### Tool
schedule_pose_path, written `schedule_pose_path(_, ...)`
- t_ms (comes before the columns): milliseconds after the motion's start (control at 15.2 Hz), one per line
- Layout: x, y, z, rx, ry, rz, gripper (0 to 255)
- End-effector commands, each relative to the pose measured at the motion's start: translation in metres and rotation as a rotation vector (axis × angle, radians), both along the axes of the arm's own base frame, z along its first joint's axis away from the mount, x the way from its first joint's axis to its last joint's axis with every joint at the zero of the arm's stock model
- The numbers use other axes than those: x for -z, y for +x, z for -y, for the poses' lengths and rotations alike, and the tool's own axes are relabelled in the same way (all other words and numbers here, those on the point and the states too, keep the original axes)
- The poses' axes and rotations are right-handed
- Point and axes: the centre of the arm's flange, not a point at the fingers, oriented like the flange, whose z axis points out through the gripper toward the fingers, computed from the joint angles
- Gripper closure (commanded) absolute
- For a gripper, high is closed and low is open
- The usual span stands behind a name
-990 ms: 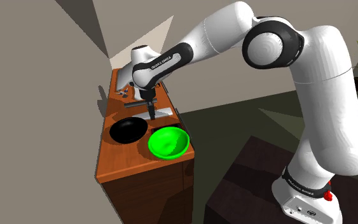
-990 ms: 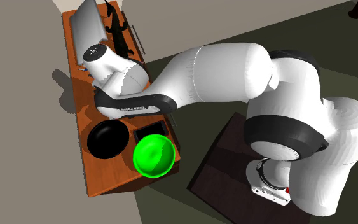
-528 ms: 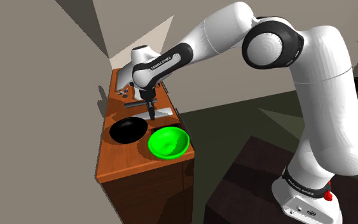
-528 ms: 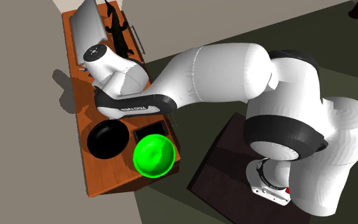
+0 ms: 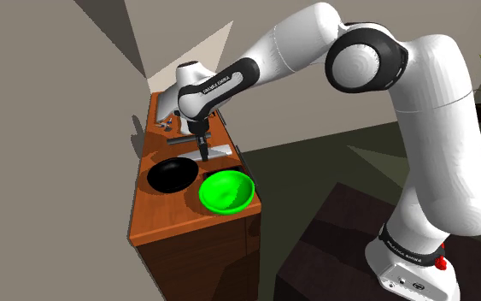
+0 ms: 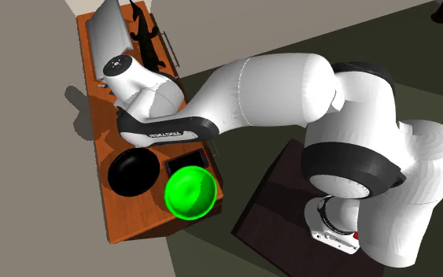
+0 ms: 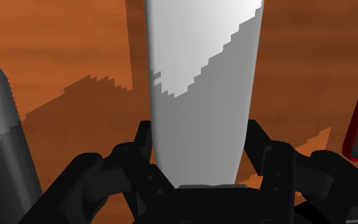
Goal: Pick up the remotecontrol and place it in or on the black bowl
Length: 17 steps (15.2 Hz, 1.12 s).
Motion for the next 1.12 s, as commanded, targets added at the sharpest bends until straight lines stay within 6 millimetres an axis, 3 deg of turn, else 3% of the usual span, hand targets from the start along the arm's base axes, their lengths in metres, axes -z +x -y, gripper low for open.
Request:
schedule_pose_path(0,0.000,0.000,0.000,0.000,0.000,0.000,255)
schedule_pose_path(1056,-0.084,0.000,0.000,0.000,0.000,0.000,255)
